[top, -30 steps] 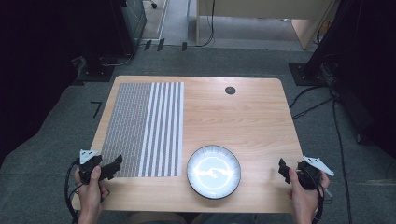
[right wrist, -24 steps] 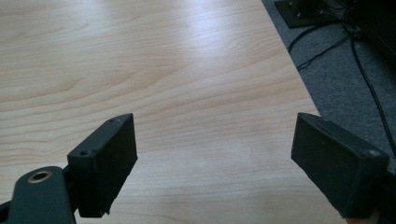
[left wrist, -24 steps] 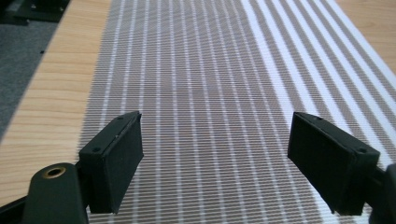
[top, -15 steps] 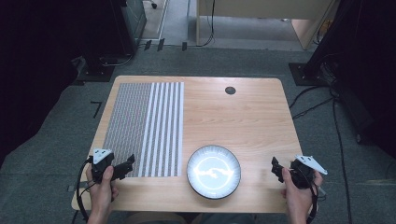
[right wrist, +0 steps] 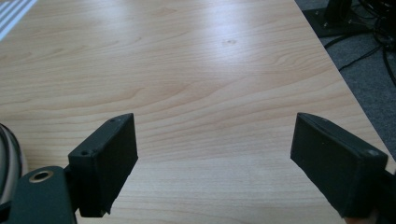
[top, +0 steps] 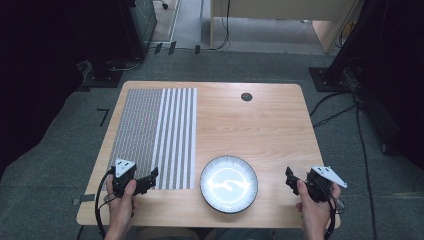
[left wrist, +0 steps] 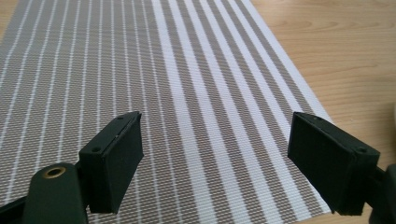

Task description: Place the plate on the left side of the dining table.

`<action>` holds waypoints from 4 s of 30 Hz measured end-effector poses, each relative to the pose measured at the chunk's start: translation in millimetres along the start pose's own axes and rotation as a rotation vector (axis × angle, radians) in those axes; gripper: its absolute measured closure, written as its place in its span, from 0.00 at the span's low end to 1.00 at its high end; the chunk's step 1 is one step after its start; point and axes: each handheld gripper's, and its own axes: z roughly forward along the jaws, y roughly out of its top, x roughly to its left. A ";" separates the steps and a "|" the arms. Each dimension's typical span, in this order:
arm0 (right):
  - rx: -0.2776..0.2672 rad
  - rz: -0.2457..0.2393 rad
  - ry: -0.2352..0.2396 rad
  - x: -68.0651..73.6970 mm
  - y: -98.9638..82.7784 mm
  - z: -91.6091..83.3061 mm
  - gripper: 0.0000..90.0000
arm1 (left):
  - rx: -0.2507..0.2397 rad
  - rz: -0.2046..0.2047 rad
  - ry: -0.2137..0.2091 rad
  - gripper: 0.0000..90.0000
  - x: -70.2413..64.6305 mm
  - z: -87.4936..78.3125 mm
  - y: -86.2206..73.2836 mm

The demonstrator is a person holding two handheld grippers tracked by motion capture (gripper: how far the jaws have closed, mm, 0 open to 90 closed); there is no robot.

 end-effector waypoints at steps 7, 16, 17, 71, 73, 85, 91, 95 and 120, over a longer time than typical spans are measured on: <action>-0.009 0.001 0.028 9.2 1.7 -4.2 0.16 | -0.006 0.021 -0.041 0.20 -16.1 0.9 0.0; -0.013 -0.015 0.027 22.1 2.1 -6.9 0.17 | -0.014 0.045 -0.082 0.20 -34.3 2.9 -2.0; -0.013 -0.011 0.029 23.3 2.2 -6.8 0.17 | -0.021 0.047 -0.089 0.20 -36.8 2.6 -2.1; -0.023 -0.074 0.274 86.8 -20.3 -6.9 0.72 | 0.038 0.062 -0.214 0.57 -113.8 23.0 -9.4; -0.024 -0.086 0.282 87.7 -21.5 -5.5 0.74 | 0.009 0.077 -0.216 0.57 -116.0 20.1 -10.2; 0.056 -0.025 0.321 82.4 -26.1 3.6 0.84 | 0.035 0.138 -0.239 0.67 -129.5 24.3 -18.0; 0.095 0.006 0.335 81.7 -26.9 7.2 0.89 | 0.055 0.132 -0.269 0.75 -126.1 27.5 -17.7; 0.110 0.009 0.340 82.9 -28.3 9.6 0.91 | 0.060 0.133 -0.292 0.80 -125.7 28.2 -17.6; 0.090 0.097 0.301 86.7 -26.8 5.5 0.99 | 0.064 0.149 -0.302 0.76 -128.9 30.7 -21.1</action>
